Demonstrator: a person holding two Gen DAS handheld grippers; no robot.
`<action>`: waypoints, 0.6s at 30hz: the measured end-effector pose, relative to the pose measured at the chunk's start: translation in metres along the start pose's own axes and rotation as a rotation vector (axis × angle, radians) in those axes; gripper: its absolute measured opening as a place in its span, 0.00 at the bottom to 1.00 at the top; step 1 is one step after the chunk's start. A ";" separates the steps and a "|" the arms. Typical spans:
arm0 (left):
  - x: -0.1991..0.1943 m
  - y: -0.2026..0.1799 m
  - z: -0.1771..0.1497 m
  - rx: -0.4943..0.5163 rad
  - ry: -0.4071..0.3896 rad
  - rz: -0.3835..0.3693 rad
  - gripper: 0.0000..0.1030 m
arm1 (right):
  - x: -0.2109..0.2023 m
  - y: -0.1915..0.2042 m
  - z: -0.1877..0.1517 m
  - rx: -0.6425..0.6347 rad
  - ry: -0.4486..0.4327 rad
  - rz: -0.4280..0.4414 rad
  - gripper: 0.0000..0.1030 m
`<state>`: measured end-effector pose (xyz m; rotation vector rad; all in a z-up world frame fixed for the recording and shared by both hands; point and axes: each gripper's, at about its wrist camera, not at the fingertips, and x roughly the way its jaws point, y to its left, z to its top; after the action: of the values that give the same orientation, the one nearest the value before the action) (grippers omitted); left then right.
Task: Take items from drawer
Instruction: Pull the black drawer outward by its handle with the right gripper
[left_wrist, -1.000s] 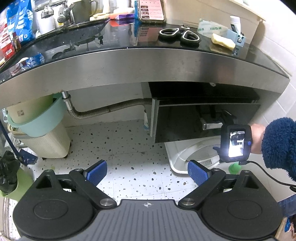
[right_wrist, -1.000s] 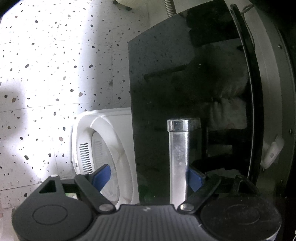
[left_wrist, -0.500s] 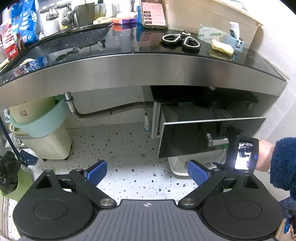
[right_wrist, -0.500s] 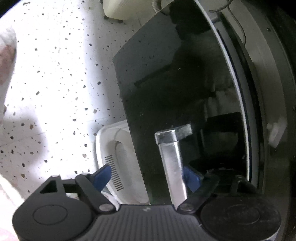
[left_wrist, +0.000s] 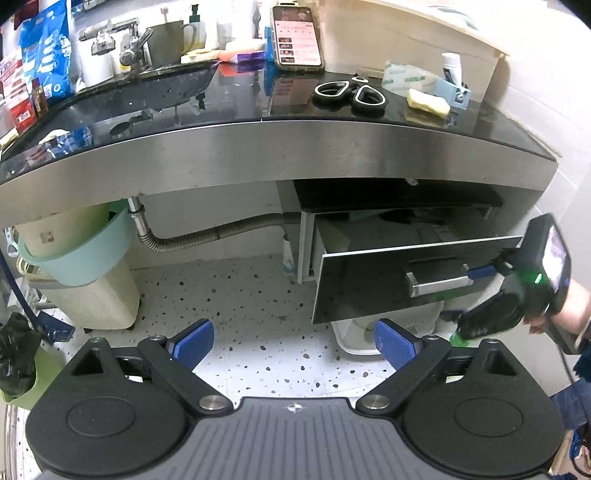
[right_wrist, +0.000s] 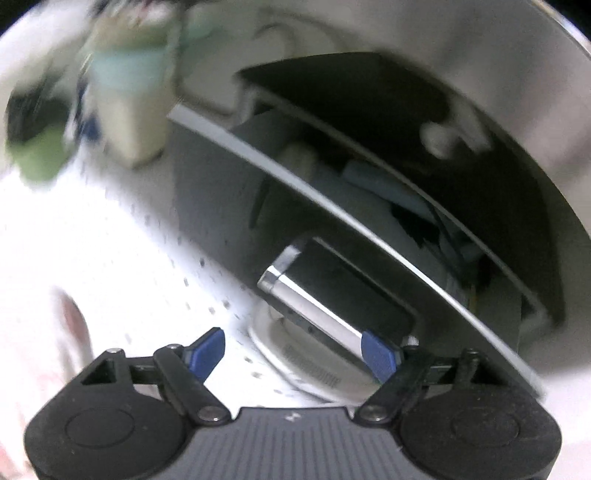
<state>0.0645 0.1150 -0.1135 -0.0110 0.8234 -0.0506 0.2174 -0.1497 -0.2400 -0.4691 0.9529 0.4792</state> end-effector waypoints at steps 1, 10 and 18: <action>-0.001 0.000 0.000 -0.001 0.000 -0.001 0.92 | -0.003 -0.009 0.000 0.078 -0.010 0.024 0.78; -0.008 0.003 -0.004 -0.009 -0.006 0.003 0.92 | 0.011 -0.052 0.007 0.530 -0.031 0.088 0.78; -0.013 0.006 -0.009 -0.011 0.000 0.015 0.92 | 0.024 -0.030 0.015 0.148 0.031 0.079 0.78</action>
<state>0.0496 0.1217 -0.1106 -0.0156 0.8234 -0.0323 0.2564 -0.1614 -0.2481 -0.3065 1.0313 0.4701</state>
